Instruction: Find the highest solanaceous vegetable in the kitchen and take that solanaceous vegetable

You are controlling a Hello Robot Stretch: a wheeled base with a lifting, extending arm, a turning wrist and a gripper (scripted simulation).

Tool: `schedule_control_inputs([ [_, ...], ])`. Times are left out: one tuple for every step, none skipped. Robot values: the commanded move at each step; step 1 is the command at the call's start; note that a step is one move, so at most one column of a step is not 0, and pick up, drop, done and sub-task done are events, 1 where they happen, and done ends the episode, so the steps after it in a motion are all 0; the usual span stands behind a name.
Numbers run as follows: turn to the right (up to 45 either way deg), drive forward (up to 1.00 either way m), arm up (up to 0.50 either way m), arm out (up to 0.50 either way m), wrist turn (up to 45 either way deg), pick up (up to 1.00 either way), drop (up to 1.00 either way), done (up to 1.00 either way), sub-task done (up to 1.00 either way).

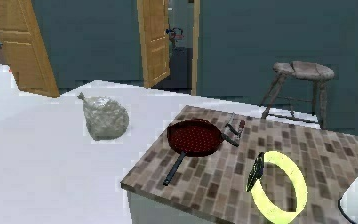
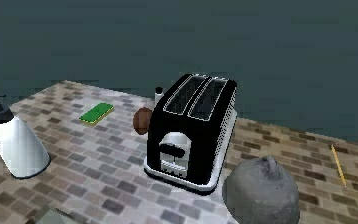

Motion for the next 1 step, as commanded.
schedule_control_inputs([
  [0.0,0.00,0.50,0.00,0.0,0.00,0.00,0.00,0.00],
])
